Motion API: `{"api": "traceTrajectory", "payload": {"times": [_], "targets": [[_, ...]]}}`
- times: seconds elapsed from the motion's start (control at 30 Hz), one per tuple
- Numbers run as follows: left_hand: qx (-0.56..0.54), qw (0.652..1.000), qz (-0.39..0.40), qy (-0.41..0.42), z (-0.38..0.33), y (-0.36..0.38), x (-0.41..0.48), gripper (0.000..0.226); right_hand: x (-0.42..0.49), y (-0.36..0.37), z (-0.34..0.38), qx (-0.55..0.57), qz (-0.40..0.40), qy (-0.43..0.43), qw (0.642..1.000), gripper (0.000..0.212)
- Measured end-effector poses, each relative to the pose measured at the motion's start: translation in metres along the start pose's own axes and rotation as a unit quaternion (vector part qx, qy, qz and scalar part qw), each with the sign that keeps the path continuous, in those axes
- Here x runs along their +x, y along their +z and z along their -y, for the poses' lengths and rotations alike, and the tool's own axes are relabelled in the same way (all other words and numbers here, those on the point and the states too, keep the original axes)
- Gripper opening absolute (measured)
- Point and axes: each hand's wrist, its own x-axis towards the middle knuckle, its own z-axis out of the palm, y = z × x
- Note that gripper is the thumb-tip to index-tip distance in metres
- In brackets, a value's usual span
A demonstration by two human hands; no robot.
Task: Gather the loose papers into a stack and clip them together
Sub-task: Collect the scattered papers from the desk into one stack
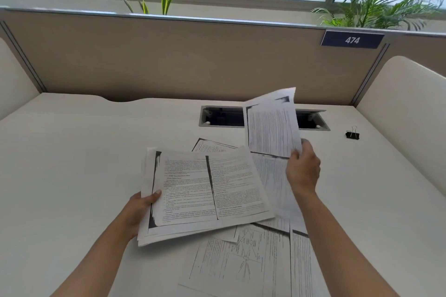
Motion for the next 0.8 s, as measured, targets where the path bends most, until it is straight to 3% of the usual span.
{"api": "traceTrajectory", "payload": {"times": [0.13, 0.3, 0.6, 0.8], "targets": [[0.008, 1.0, 0.006, -0.003, -0.002, -0.002, -0.003, 0.032, 0.007, -0.019, 0.037, -0.018, -0.009, -0.16, 0.987, 0.026], [0.032, 0.999, 0.011, -0.007, -0.004, -0.002, -0.007, 0.03, 0.004, -0.03, 0.079, -0.129, 0.11, -0.276, 0.946, 0.026], [0.073, 0.997, 0.024, 0.016, -0.004, 0.002, -0.017, 0.027, -0.01, -0.014, 0.114, -0.252, 0.292, -0.291, 0.876, 0.025], [0.094, 0.993, 0.054, 0.039, -0.008, 0.011, -0.028, 0.034, -0.023, 0.03, 0.086, -0.279, 0.311, -0.276, 0.866, 0.027]]}}
